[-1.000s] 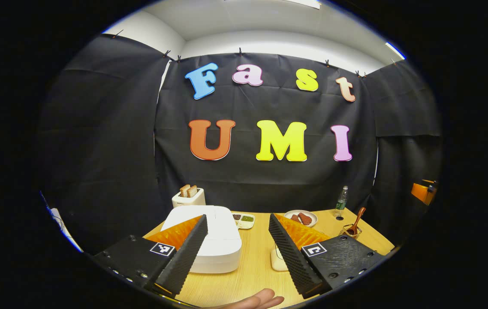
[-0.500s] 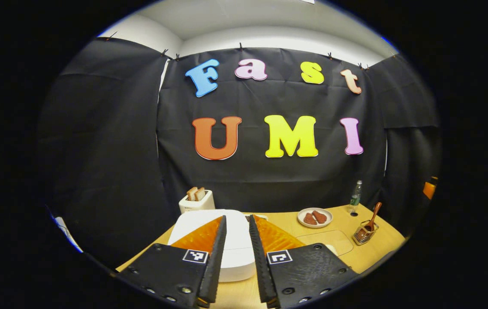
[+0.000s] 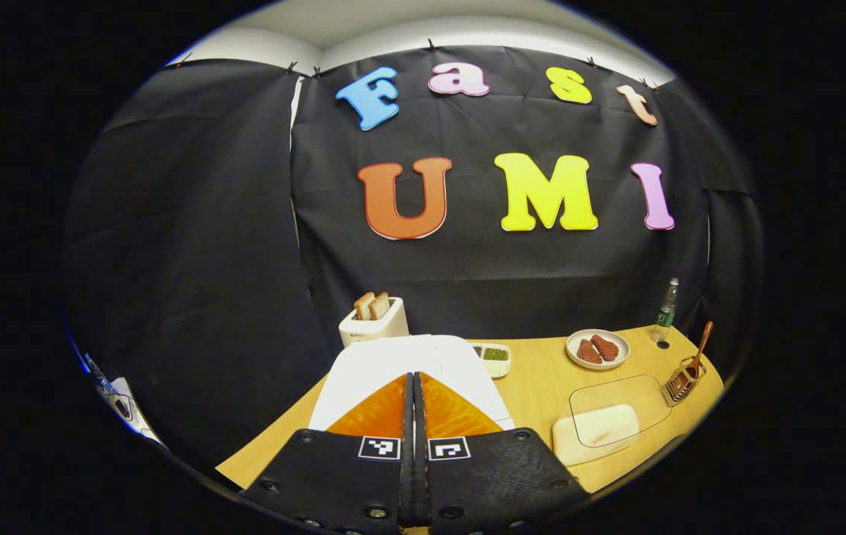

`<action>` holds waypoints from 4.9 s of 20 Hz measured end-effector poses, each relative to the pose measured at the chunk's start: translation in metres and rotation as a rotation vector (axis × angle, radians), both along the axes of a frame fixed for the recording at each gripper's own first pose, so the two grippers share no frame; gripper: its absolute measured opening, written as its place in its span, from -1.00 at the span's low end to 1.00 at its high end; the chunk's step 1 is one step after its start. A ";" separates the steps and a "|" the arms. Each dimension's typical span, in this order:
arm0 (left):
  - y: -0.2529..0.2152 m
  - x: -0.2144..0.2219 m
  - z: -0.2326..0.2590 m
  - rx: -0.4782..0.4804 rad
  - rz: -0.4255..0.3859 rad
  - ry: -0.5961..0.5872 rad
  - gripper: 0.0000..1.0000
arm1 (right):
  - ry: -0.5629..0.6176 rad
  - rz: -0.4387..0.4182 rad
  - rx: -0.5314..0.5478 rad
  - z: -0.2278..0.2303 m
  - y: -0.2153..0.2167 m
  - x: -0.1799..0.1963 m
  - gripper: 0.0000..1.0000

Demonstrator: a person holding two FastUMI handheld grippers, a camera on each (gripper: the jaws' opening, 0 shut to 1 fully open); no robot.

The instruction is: Close the left gripper, press the button to open the rice cooker; take a wooden spoon from the chopstick holder with the right hand, scoop a spoonful of rice and pour it into the rice cooker, then put the wooden spoon back into the chopstick holder.

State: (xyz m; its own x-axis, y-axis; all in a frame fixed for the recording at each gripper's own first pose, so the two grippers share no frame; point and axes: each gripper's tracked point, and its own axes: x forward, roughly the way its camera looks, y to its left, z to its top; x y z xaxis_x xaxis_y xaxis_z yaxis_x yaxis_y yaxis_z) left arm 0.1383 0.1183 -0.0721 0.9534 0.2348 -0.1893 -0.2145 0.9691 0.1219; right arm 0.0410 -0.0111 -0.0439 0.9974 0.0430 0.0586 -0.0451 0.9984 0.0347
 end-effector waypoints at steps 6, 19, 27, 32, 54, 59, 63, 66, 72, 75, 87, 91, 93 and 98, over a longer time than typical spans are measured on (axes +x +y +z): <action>0.015 0.031 -0.042 -0.077 0.015 0.110 -1.00 | 0.030 -0.020 -0.001 -0.020 -0.014 0.021 0.96; 0.018 0.036 -0.077 -0.121 0.027 0.221 -1.00 | 0.078 -0.030 0.033 -0.042 -0.039 0.037 0.99; 0.016 0.035 -0.081 -0.184 0.009 0.238 -0.99 | 0.102 -0.049 0.036 -0.048 -0.049 0.034 0.99; 0.014 0.036 -0.062 -0.196 0.016 0.192 -0.99 | 0.105 -0.084 0.040 -0.047 -0.072 0.026 0.99; -0.019 -0.050 0.050 -0.020 -0.011 -0.164 0.92 | 0.187 -0.143 0.087 -0.081 -0.096 0.065 0.99; -0.051 -0.081 0.041 -0.012 -0.068 -0.225 0.91 | 0.215 -0.086 0.125 -0.096 -0.081 0.101 0.90; -0.075 -0.105 0.018 -0.042 -0.114 -0.240 0.90 | 0.220 -0.035 0.145 -0.105 -0.069 0.133 0.89; -0.099 -0.114 -0.004 -0.068 -0.162 -0.245 0.89 | 0.253 0.000 0.161 -0.122 -0.059 0.158 0.86; -0.126 -0.130 -0.039 -0.049 -0.234 -0.231 0.87 | 0.334 0.049 0.139 -0.158 -0.042 0.213 0.86; -0.130 -0.141 -0.046 -0.044 -0.250 -0.232 0.89 | 0.355 0.048 0.111 -0.178 -0.040 0.249 1.00; -0.136 -0.155 -0.032 0.067 -0.308 -0.283 0.92 | 0.530 0.066 0.272 -0.227 -0.025 0.303 0.23; -0.139 -0.163 -0.031 0.005 -0.336 -0.268 0.94 | 0.443 0.060 0.311 -0.204 -0.024 0.292 -0.75; -0.138 -0.167 -0.030 -0.009 -0.342 -0.268 0.93 | 0.380 0.054 0.269 -0.182 -0.024 0.277 -0.79; -0.134 -0.181 -0.032 0.004 -0.354 -0.271 0.94 | 0.236 0.029 0.169 -0.118 -0.015 0.241 -0.83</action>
State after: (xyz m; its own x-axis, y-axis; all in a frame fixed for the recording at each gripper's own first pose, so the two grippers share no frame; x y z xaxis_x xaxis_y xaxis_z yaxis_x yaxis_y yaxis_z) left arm -0.0425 -0.0160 -0.1038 0.9902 -0.1147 0.0791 0.1056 0.9882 0.1107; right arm 0.2825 -0.0263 -0.1615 0.9827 0.0815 -0.1663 -0.0448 0.9759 0.2134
